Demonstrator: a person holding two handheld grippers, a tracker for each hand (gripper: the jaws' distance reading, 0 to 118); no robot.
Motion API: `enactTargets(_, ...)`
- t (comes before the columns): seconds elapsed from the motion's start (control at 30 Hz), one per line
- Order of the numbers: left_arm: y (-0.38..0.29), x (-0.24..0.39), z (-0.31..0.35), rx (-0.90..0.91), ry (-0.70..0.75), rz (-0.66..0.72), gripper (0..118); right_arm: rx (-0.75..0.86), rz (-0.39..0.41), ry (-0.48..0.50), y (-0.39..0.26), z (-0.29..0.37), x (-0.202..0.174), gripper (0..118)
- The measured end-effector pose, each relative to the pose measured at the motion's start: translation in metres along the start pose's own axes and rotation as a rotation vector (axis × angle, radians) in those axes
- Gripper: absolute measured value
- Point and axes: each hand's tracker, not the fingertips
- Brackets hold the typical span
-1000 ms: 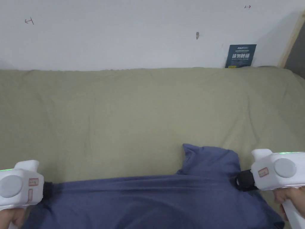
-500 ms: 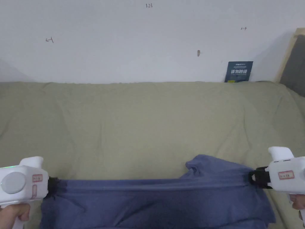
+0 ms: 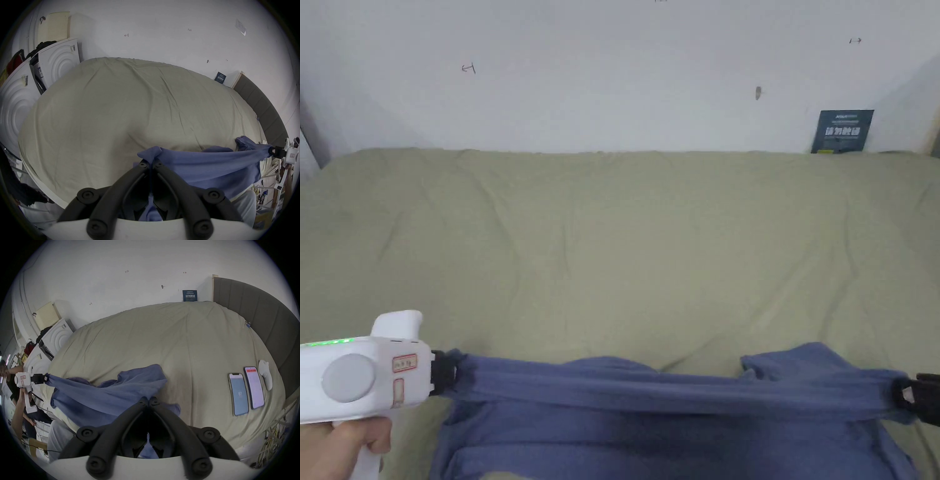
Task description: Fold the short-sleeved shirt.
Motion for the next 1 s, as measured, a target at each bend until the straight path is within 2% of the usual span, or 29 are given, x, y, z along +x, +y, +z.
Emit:
enactTargets(0.3, -0.058, -0.016, -0.001, -0.030, -0.008, -0.003, 0, -0.067, -0.009, 0.005, -0.056, 0.006, 0.003, 2)
enactTargets(0.37, -0.065, -0.022, -0.008, -0.047, 0.000, -0.007, 0, -0.077, -0.028, 0.005, -0.065, 0.004, 0.005, 2)
enactTargets(0.73, -0.077, -0.028, -0.021, -0.109, 0.003, 0.005, 0, -0.195, -0.025, -0.021, -0.081, -0.022, 0.013, 2)
enactTargets(0.77, -0.077, -0.028, -0.021, -0.118, -0.002, 0.006, 2, -0.203, -0.028, -0.022, -0.082, -0.022, 0.011, 2)
enactTargets(0.8, -0.076, -0.028, -0.021, -0.124, -0.003, 0.006, 12, -0.189, -0.042, -0.034, -0.081, -0.020, 0.008, 4)
enactTargets(0.83, -0.076, -0.029, -0.020, -0.131, 0.011, 0.007, 60, -0.188, -0.045, -0.069, -0.078, -0.018, 0.006, 33)
enactTargets(0.87, -0.076, -0.029, -0.018, -0.164, 0.048, -0.004, 101, -0.195, -0.037, -0.116, -0.075, -0.017, 0.003, 74)
enactTargets(0.9, -0.076, -0.032, -0.015, -0.165, 0.062, -0.003, 118, -0.198, -0.030, -0.117, -0.072, -0.018, 0.010, 108)
enactTargets(0.93, -0.074, -0.033, -0.009, -0.099, 0.057, -0.014, 115, -0.181, -0.021, -0.119, -0.071, -0.015, 0.007, 117)
enactTargets(1.0, -0.070, -0.039, 0.004, -0.106, 0.026, 0.065, 115, -0.145, -0.006, -0.110, -0.064, -0.010, -0.001, 117)
